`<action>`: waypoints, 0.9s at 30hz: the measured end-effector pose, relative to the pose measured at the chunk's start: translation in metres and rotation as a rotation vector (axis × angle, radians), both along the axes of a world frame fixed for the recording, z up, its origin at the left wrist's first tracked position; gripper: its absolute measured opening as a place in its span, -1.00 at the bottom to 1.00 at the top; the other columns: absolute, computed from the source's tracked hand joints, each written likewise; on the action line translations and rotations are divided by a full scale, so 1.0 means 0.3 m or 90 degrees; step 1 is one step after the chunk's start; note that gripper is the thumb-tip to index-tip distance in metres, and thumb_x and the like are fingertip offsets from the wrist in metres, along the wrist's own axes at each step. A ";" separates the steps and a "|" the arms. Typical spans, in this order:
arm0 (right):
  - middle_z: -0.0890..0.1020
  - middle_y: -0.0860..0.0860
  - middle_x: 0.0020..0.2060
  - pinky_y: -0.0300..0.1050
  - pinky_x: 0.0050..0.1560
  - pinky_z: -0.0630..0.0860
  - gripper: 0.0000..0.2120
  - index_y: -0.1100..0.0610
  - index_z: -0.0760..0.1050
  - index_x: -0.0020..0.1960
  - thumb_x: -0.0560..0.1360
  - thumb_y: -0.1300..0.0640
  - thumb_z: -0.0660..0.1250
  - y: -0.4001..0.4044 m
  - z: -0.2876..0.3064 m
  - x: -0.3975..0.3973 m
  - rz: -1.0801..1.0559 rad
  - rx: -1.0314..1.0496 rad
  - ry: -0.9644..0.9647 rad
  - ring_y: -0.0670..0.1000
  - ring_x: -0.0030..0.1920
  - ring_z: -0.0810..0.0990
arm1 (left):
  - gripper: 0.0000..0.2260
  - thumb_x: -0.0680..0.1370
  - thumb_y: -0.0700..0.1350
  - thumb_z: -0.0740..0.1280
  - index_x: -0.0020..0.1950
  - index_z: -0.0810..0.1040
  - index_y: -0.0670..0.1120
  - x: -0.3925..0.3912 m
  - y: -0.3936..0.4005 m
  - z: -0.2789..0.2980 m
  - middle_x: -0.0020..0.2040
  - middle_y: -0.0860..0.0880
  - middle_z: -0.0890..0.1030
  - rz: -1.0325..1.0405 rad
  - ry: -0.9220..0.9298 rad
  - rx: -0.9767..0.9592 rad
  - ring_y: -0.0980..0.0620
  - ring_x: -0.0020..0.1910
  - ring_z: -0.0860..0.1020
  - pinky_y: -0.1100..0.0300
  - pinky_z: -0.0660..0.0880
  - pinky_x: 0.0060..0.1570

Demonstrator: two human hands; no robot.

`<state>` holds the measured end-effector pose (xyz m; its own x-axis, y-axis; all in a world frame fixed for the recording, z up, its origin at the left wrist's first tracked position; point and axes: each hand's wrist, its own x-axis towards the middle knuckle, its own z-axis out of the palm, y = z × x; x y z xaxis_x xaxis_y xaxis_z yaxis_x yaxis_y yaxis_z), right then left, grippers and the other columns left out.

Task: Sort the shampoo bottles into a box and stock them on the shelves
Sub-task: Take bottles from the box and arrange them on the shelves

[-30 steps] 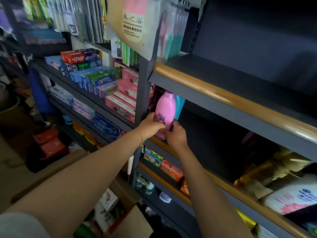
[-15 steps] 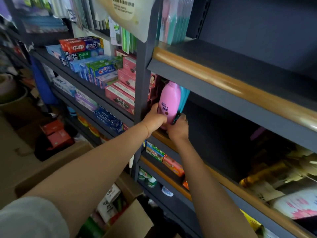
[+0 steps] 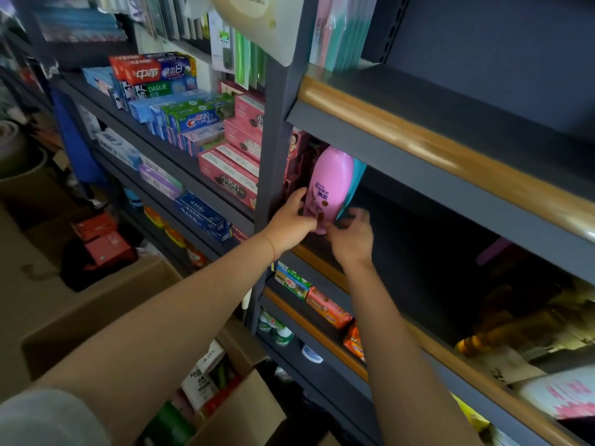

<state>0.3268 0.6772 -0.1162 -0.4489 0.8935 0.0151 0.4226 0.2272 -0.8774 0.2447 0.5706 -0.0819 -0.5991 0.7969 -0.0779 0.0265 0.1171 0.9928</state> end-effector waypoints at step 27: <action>0.47 0.18 0.34 -0.11 0.11 0.40 -0.47 0.22 0.26 0.45 0.56 0.17 0.37 -1.049 -1.266 -0.199 0.550 -0.317 -0.674 0.19 0.33 0.46 | -0.73 0.60 -0.08 0.17 -0.04 0.66 -0.11 -0.042 -1.328 -1.131 -0.17 -0.04 0.65 0.341 0.409 -0.455 -0.05 -0.08 0.57 -0.01 0.06 0.48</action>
<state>0.2671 0.3626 -0.4961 -0.4425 0.1585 -0.8827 0.8009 0.5126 -0.3094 0.2320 0.1723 -0.4212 -0.9478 0.3172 0.0319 0.2883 0.8103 0.5102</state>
